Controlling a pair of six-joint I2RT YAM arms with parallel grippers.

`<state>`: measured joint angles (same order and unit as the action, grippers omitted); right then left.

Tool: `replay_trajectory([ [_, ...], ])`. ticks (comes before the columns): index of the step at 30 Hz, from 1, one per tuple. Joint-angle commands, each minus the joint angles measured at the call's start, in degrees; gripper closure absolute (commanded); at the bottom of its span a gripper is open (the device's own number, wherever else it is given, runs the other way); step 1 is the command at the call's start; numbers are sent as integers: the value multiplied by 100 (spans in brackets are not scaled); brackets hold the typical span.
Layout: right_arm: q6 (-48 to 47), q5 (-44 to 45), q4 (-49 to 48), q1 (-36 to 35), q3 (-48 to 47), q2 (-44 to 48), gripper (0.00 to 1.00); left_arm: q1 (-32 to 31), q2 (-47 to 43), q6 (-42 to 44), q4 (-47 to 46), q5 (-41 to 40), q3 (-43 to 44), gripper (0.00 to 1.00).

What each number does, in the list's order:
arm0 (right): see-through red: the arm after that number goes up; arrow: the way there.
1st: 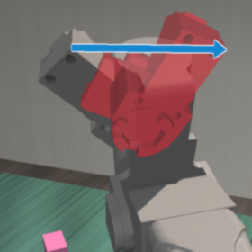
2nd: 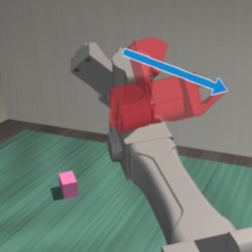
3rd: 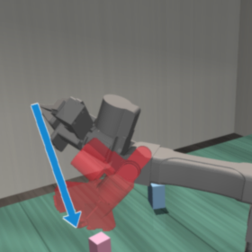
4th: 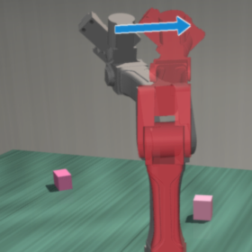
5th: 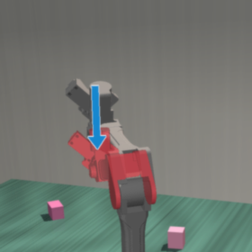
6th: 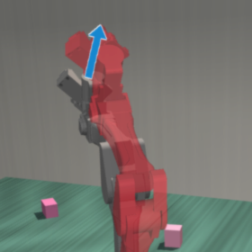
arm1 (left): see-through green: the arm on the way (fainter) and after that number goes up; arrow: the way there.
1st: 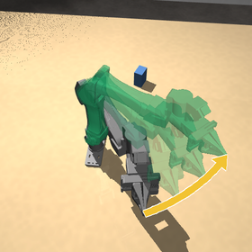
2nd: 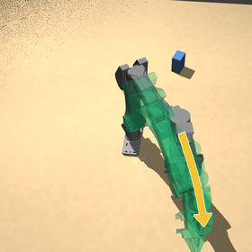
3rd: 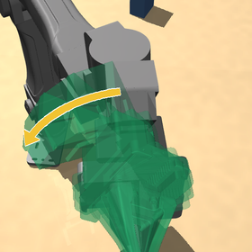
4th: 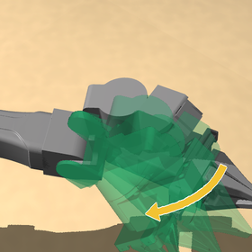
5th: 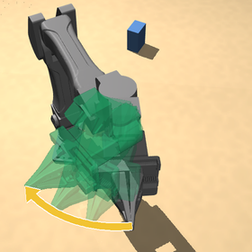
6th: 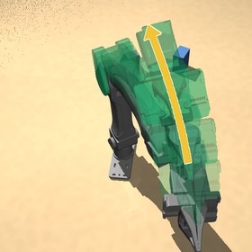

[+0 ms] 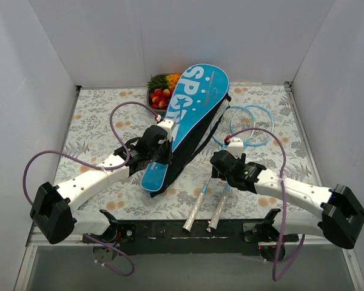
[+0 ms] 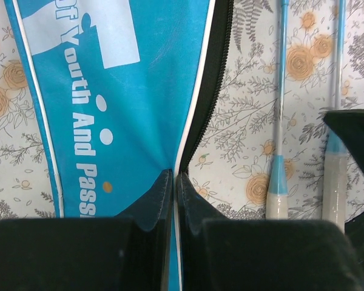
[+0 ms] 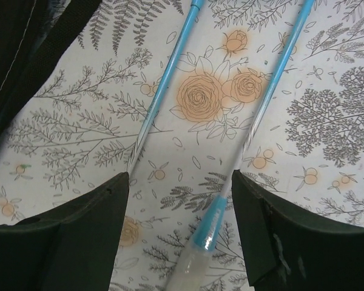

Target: Pack up the badminton gear

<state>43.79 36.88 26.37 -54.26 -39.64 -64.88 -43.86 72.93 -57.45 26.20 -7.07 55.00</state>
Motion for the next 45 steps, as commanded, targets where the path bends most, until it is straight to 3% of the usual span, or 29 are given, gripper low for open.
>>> replay_trajectory([
  [1, 375, 56, -904, 248, -255, -656, 25, 210, -349, -82, -580, 399, -33, 100],
  [10, 762, -76, -1108, 548, -843, -2036, 28, 457, -700, -328, -896, 1023, -393, 100],
  [16, 1008, -199, -1046, 653, -976, -2643, 46, 562, -824, -302, -967, 1199, -491, 100],
  [21, 1307, -190, -792, 680, -1028, -2977, 50, 755, -841, -205, -1020, 1419, -543, 100],
  [24, 1404, -190, -791, 680, -967, -3083, 69, 878, -885, -161, -1081, 1559, -605, 100],
  [25, 1430, -156, -800, 680, -950, -3100, 94, 914, -894, -144, -1125, 1594, -631, 100],
  [26, 1448, -129, -774, 689, -949, -3109, 99, 992, -894, -135, -1134, 1690, -640, 100],
  [32, 1782, 336, -72, 689, -1221, -2856, 99, 1265, -929, -47, -1134, 1902, -649, 100],
  [37, 1905, 977, 1176, 697, -1660, -2363, 99, 1397, -982, -47, -1125, 2034, -640, 100],
  [45, 1914, 1383, 2205, 689, -1635, -914, 99, 1476, -965, -143, -1178, 2105, -579, 100],
])
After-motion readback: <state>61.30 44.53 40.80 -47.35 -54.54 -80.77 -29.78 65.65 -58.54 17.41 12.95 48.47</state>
